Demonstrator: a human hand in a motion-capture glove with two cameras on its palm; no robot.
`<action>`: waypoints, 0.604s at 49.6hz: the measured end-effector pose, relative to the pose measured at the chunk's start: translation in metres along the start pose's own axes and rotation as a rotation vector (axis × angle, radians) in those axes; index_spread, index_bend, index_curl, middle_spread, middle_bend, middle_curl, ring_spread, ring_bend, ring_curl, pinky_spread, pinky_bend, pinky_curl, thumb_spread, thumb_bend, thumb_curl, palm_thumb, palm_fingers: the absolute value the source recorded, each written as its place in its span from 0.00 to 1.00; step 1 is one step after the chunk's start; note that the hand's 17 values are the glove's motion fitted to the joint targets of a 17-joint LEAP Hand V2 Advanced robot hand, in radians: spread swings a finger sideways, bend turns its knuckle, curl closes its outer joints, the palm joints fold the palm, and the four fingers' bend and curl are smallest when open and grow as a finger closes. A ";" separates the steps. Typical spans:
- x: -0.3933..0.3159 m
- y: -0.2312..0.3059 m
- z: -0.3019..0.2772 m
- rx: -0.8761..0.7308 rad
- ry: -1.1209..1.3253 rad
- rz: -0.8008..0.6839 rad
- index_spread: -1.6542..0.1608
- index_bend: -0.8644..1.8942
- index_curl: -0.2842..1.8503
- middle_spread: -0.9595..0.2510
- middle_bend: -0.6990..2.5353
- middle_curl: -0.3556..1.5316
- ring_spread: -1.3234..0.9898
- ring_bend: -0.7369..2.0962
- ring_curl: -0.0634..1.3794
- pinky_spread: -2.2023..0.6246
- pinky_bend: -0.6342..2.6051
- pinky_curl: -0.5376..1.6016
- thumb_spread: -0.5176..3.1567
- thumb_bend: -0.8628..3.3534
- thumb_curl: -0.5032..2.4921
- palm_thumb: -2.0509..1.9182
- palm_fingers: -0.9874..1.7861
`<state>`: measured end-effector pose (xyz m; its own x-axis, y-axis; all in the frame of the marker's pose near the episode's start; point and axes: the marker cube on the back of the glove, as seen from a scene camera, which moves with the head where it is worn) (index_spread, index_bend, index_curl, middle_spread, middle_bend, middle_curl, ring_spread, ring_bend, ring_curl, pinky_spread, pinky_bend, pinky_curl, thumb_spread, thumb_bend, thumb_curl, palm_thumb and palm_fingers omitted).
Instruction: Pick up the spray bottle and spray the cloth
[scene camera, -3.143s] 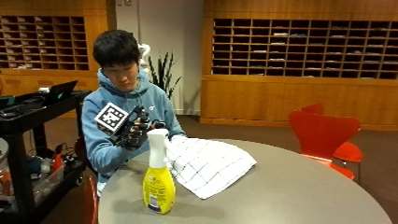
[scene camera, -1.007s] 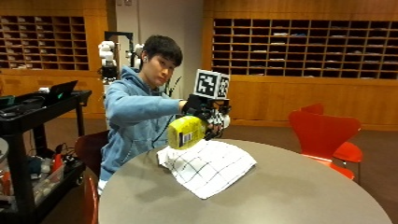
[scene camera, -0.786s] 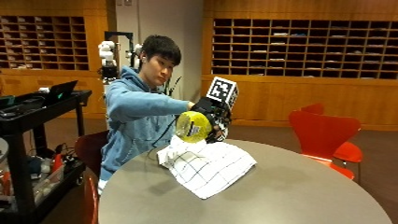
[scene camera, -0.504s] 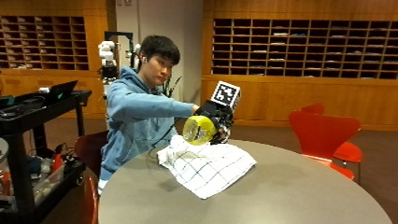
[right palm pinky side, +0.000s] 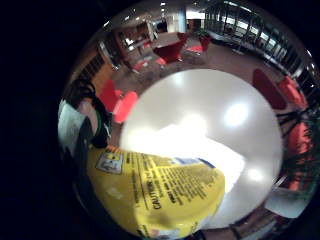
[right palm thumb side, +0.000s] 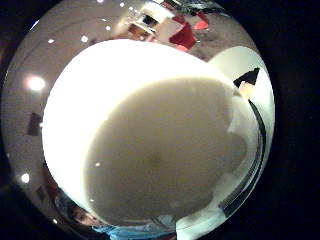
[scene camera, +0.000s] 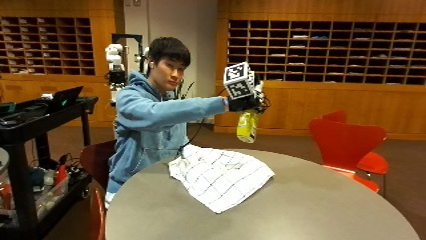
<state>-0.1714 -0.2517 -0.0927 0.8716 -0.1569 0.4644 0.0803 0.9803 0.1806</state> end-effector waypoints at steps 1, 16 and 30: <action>-0.005 -0.002 0.005 0.014 -0.047 0.002 0.80 0.42 0.38 0.67 0.38 0.44 0.49 0.45 0.35 0.68 0.33 0.44 0.20 0.20 0.42 0.74 0.85; -0.062 -0.020 0.123 0.132 -0.646 0.054 0.80 0.41 0.38 0.67 0.37 0.44 0.49 0.45 0.35 0.69 0.33 0.44 0.20 0.20 0.42 0.74 0.84; -0.061 0.004 0.231 -0.019 -0.730 0.092 0.80 0.40 0.38 0.68 0.37 0.44 0.50 0.44 0.35 0.69 0.34 0.44 0.21 0.20 0.42 0.74 0.83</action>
<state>-0.3359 -0.2654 0.0796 0.3316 -0.1076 0.9373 0.0366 0.9942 0.1012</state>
